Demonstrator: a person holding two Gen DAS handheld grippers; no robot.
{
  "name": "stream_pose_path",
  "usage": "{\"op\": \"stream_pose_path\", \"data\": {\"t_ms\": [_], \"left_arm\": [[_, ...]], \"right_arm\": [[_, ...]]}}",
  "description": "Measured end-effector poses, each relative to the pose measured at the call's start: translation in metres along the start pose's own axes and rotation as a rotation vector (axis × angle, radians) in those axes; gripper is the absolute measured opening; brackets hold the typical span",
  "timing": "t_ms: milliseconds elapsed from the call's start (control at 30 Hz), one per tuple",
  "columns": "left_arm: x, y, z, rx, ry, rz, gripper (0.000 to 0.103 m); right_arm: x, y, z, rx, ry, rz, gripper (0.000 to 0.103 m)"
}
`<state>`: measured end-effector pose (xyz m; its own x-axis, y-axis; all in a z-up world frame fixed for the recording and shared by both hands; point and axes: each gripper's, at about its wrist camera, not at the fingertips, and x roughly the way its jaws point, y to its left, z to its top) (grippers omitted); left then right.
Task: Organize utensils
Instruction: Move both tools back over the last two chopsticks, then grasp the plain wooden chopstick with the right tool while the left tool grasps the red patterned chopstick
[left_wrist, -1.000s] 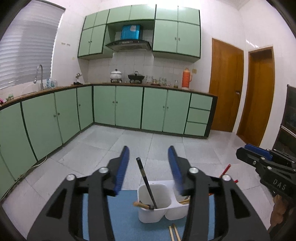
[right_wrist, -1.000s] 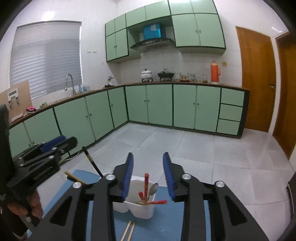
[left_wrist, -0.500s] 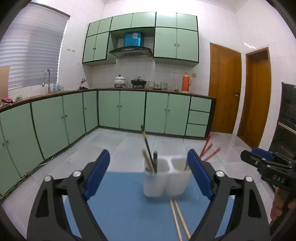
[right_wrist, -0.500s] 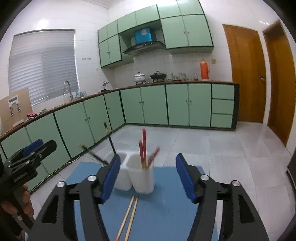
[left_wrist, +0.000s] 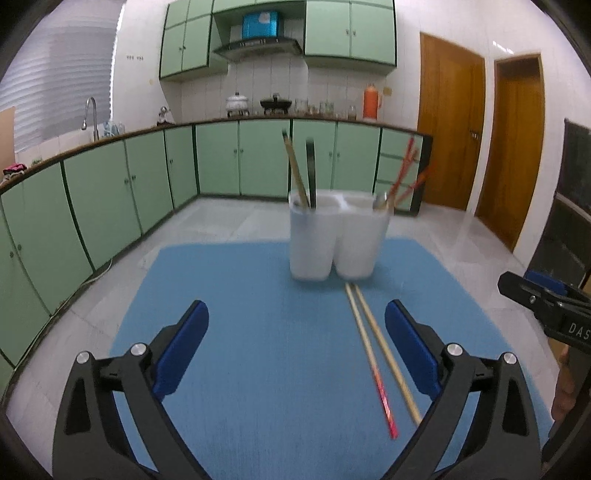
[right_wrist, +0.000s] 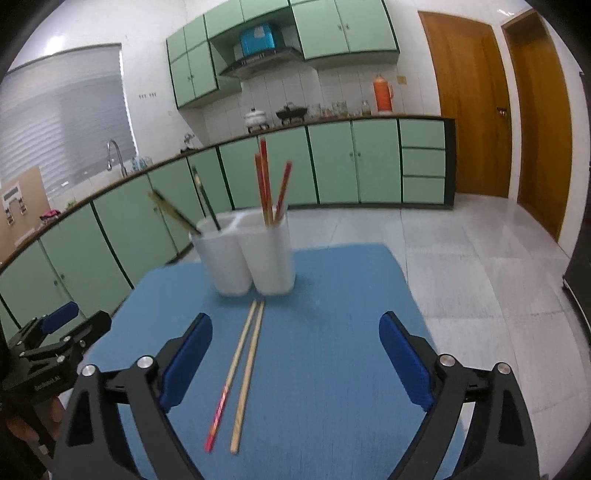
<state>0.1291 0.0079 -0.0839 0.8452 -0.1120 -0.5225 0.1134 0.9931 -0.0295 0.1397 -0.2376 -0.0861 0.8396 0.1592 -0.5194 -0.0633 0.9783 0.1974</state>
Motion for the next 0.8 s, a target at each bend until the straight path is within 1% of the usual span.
{"op": "stream_pose_path", "data": {"t_ms": [100,200,400,467,567,633,700,767,800], "left_arm": [[0.004,0.001,-0.020,0.003,0.040,0.005,0.094],[0.006,0.001,-0.034,0.008,0.069,0.014,0.094],[0.008,0.005,-0.057,0.010,0.120,0.024,0.094],[0.010,0.006,-0.058,0.010,0.132,0.029,0.094],[0.011,0.010,-0.063,0.006,0.146,0.032,0.094],[0.010,0.011,-0.067,0.005,0.152,0.038,0.094],[0.011,0.013,-0.068,0.003,0.156,0.043,0.094],[0.011,0.016,-0.068,-0.001,0.158,0.048,0.094],[0.011,0.017,-0.069,-0.003,0.159,0.051,0.094]], "right_arm": [[0.004,0.000,-0.017,0.007,0.031,-0.008,0.090],[0.009,0.003,-0.041,0.005,0.080,-0.010,0.090],[0.017,0.019,-0.074,-0.027,0.156,-0.006,0.088],[0.017,0.023,-0.079,-0.042,0.172,-0.001,0.084],[0.020,0.032,-0.085,-0.072,0.193,0.003,0.075],[0.022,0.034,-0.089,-0.080,0.204,0.010,0.064],[0.025,0.040,-0.091,-0.091,0.221,0.021,0.057],[0.027,0.046,-0.094,-0.110,0.234,0.024,0.047],[0.029,0.049,-0.096,-0.119,0.244,0.027,0.044]]}}
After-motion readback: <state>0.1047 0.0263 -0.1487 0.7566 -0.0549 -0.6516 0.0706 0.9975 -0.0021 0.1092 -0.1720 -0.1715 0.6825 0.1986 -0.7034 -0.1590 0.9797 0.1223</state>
